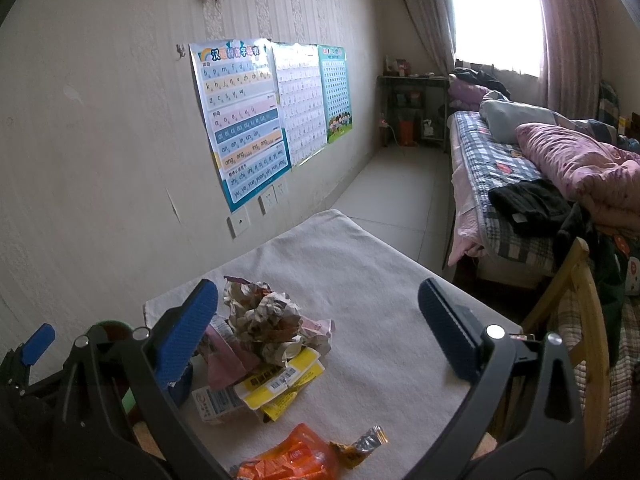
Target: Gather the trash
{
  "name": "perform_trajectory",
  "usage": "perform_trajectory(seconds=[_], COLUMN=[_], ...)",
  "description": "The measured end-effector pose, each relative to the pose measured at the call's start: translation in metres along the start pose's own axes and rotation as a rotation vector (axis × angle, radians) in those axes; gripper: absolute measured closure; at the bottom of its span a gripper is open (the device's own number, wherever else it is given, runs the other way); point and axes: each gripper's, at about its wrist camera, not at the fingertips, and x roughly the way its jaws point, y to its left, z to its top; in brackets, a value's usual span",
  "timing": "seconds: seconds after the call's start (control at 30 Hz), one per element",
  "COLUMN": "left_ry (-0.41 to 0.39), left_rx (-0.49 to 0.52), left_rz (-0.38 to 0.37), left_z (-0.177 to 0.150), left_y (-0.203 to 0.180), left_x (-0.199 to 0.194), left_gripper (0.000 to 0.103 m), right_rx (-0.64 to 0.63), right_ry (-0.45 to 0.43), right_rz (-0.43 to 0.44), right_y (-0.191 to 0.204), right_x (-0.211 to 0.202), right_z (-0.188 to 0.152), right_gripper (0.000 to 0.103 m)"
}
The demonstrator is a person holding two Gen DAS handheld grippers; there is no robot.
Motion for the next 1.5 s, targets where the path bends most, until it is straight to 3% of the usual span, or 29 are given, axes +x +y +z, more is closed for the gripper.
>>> perform_trajectory(seconds=[0.27,0.47,0.57,0.67,0.77,0.9,0.97,1.07,1.17,1.4,1.5], left_ry=[0.008,0.058,0.059,0.121,0.172,0.2,0.223,0.271,0.34,0.46,0.469], left_rx=[0.004,0.052,0.08,0.047,-0.043,-0.029,-0.016,-0.012,-0.085,-0.077,-0.073], left_rz=[0.013,0.038,0.095,0.059,-0.04,-0.096,-0.128,-0.164,-0.2,-0.14,-0.137], left_z=[-0.008,-0.009,-0.014,-0.025,-0.038,-0.042,-0.042,-0.038,-0.031,-0.041,-0.044], left_y=[0.009,0.001,0.003,0.014,0.023,0.009,-0.006,-0.024,-0.03,-0.042,-0.043], left_x=[0.007,0.012,0.016,0.033,0.052,0.079,0.093,0.12,0.146,0.195,0.199], left_gripper=[0.008,0.008,0.008,0.008,0.009,0.02,0.03,0.033,0.033,0.037,0.056], right_rx=[-0.002,-0.013,-0.011,-0.024,-0.049,-0.025,-0.002,0.003,0.012,0.058,0.061], right_ry=[0.018,0.049,0.086,0.136,0.202,0.265,0.275,0.265,0.267,0.284,0.284], right_rz=[0.003,0.003,0.02,0.039,0.055,0.076,0.081,0.081,0.079,0.093,0.111], right_y=[0.001,0.003,0.001,-0.001,-0.005,-0.012,-0.017,-0.023,-0.029,-0.046,-0.046], right_x=[0.004,0.013,0.024,0.037,0.052,0.069,0.074,0.076,0.078,0.086,0.089], right_z=[0.001,-0.002,-0.01,-0.025,-0.045,-0.062,-0.064,-0.064,-0.066,-0.067,-0.068], right_gripper=[0.004,0.004,0.004,0.004,0.004,0.004,0.004,0.004,0.004,0.004,0.004])
